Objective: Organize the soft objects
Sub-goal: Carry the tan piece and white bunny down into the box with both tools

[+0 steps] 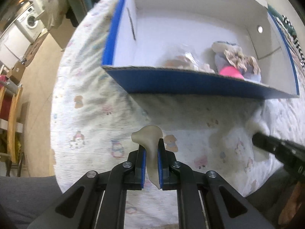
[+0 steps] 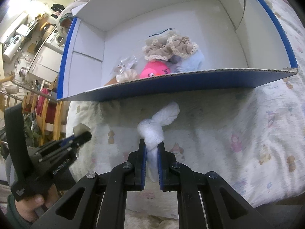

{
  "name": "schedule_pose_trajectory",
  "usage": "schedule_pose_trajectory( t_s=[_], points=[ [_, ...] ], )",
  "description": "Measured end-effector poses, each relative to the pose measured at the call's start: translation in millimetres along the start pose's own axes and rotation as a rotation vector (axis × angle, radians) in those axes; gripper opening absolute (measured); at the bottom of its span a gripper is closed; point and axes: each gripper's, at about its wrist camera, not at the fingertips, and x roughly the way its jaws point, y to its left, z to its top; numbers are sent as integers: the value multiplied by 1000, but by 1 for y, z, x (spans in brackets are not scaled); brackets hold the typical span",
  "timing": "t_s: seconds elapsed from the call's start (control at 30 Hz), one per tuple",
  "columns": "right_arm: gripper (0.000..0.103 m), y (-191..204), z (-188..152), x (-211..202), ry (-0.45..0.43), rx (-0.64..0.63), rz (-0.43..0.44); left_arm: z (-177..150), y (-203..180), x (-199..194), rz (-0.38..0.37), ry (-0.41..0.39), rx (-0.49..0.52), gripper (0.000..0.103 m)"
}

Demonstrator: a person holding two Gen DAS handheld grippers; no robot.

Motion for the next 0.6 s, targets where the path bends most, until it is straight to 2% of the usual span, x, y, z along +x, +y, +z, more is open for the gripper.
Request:
schedule_pose_trajectory(
  t_s=[0.3,0.47,0.6],
  points=[
    [12,16,-8,-23,-39,-21,67,14,12,-51,-16,-104,-39,9],
    [12,29,-1,-55,-113,-54,109,33,3,-92,-45,-211,-25,9],
    [12,37,15,-80,-171,-78,134,58,-12,-109,-69,-243,-4,9]
  ],
)
